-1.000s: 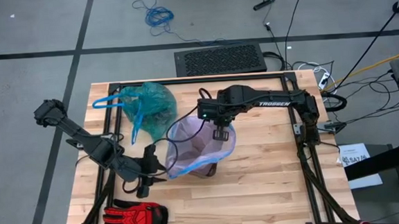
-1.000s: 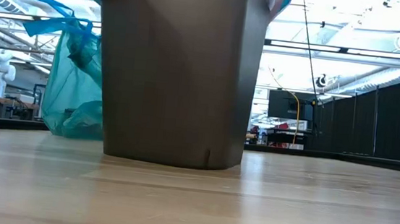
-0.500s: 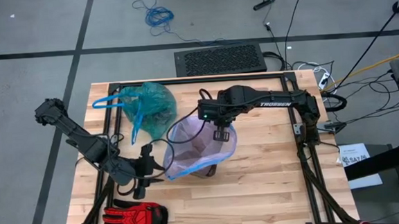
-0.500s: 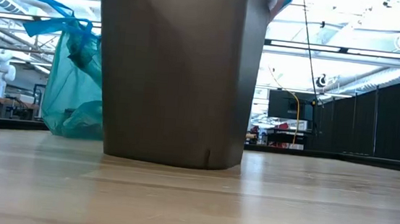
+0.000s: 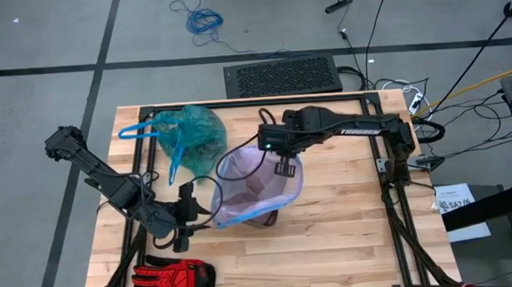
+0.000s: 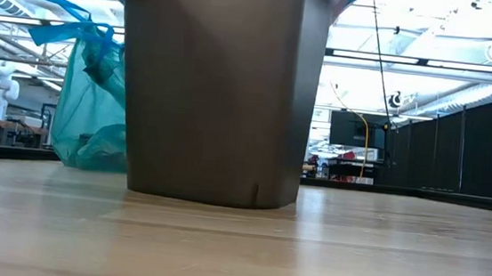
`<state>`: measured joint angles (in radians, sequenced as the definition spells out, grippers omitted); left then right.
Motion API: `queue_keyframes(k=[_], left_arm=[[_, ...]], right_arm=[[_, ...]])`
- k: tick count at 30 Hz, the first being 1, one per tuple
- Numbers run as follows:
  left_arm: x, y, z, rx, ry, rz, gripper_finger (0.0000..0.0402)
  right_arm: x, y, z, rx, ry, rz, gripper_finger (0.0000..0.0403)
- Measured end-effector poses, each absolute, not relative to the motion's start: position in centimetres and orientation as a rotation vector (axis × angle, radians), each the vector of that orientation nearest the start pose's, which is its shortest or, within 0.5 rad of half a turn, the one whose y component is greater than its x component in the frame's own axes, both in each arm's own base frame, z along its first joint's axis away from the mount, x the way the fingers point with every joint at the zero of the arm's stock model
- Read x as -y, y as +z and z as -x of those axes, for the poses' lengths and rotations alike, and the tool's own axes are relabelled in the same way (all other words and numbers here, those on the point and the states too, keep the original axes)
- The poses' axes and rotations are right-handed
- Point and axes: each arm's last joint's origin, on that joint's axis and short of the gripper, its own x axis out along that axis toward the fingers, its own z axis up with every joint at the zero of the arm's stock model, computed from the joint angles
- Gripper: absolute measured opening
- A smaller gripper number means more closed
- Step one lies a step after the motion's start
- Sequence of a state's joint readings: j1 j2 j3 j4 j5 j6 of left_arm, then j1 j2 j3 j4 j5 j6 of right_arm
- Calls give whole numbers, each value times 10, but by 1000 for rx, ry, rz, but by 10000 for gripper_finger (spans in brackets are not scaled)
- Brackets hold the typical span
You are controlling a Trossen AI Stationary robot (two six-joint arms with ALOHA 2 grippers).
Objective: Place trash/remove bag and relplace
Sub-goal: Insert the trash bag into the trash bin
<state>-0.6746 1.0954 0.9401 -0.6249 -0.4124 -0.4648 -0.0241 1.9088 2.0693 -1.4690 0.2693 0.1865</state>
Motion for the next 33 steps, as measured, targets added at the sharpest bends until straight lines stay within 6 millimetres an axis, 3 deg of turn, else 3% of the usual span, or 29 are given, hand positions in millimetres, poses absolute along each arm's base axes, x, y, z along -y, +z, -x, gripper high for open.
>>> queue_keyframes(k=[9, 12, 16, 25, 30, 33], left_arm=[[126, 293, -177, -706, -72, 30, 170], [126, 293, -177, -706, -71, 31, 170], [126, 293, -177, -706, -71, 31, 170], [126, 292, -177, -707, -70, 30, 170], [126, 294, -176, -710, -71, 23, 169], [126, 309, -177, -670, -89, 33, 169]], right_arm=[[9, 407, -322, -1096, -474, -66, 0], [5, 410, -315, -1099, -510, -93, 0], [-1, 394, -320, -1139, -545, -84, 0], [-15, 322, -336, -1215, -569, -98, 0], [-19, 316, -343, -1156, -555, -109, 0], [-19, 317, -344, -1142, -553, -113, 0]])
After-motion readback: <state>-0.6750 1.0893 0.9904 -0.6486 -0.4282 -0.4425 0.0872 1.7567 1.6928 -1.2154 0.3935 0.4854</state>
